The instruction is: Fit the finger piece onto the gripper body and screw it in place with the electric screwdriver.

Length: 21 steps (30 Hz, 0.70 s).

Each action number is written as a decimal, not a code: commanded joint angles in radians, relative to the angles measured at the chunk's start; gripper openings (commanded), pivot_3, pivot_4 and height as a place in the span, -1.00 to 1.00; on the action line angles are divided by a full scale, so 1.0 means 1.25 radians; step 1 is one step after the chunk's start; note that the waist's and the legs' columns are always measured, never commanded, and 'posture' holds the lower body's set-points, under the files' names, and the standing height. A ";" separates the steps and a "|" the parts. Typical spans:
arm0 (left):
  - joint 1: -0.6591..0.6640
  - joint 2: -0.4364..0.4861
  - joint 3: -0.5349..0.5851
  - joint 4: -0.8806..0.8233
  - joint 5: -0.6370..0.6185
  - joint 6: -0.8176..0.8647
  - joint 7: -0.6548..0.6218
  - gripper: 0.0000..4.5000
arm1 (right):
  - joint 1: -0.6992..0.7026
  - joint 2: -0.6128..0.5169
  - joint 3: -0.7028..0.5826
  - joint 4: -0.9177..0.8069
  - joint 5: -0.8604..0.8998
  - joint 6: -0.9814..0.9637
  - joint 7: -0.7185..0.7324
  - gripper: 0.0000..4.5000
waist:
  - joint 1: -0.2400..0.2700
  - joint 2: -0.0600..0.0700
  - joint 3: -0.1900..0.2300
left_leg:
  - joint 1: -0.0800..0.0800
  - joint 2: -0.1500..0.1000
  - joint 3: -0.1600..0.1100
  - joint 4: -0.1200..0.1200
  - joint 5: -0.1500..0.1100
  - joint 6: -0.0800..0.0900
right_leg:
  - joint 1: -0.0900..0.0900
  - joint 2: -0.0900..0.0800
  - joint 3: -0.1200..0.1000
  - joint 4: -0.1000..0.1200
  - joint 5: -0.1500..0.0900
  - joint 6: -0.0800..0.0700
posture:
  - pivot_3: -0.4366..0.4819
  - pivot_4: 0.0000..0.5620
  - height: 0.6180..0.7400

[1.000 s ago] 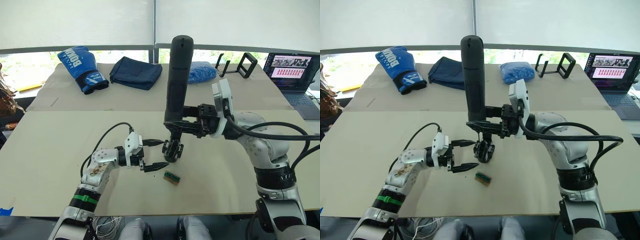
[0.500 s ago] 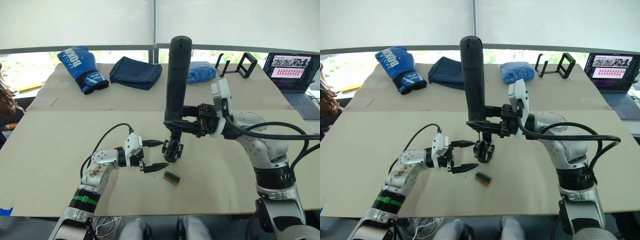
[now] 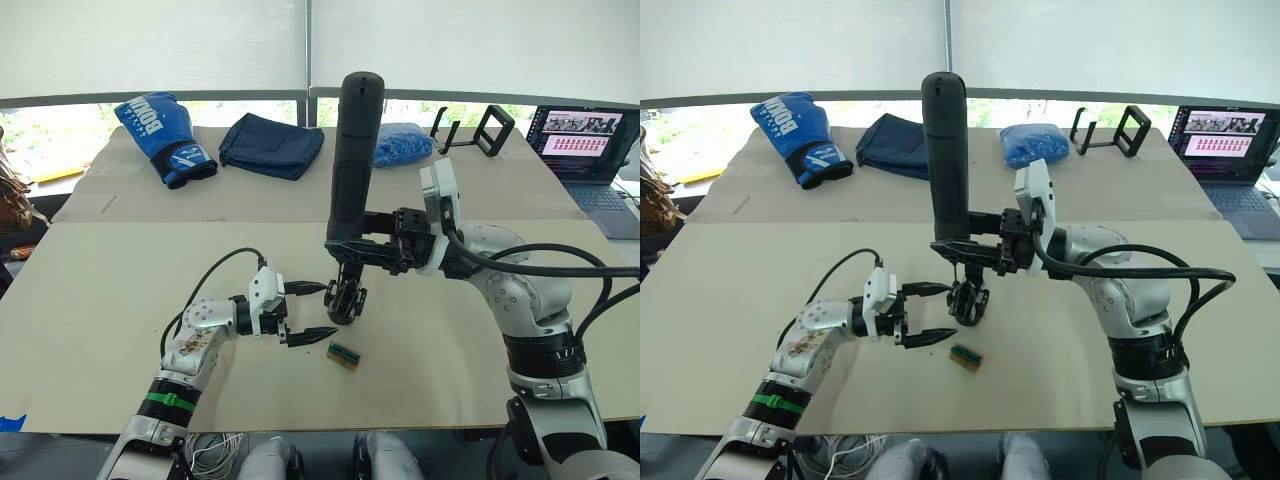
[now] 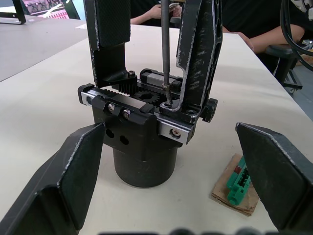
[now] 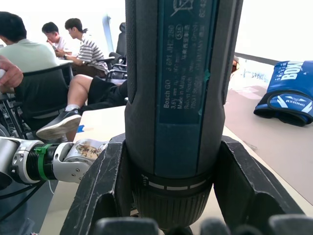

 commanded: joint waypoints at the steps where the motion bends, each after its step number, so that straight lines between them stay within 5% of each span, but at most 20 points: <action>1: -0.001 -0.004 0.000 -0.008 -0.003 -0.018 -0.004 1.00 | -0.015 0.002 -0.018 -0.023 0.008 -0.028 -0.001 -0.15 | 0.000 0.000 0.000 | 0.000 0.000 0.000 0.000 0.000 0.000 | 0.000 0.000 0.000 0.000 0.000 0.000 | -0.05 -0.47 1.00; 21: -0.006 -0.015 0.005 -0.013 -0.004 -0.008 0.020 1.00 | -0.012 0.001 -0.013 -0.023 -0.005 -0.034 0.007 -0.15 | 0.001 0.000 0.000 | 0.000 0.000 0.000 0.000 0.000 0.000 | 0.000 0.000 0.000 0.000 0.000 0.000 | -0.05 -0.47 1.00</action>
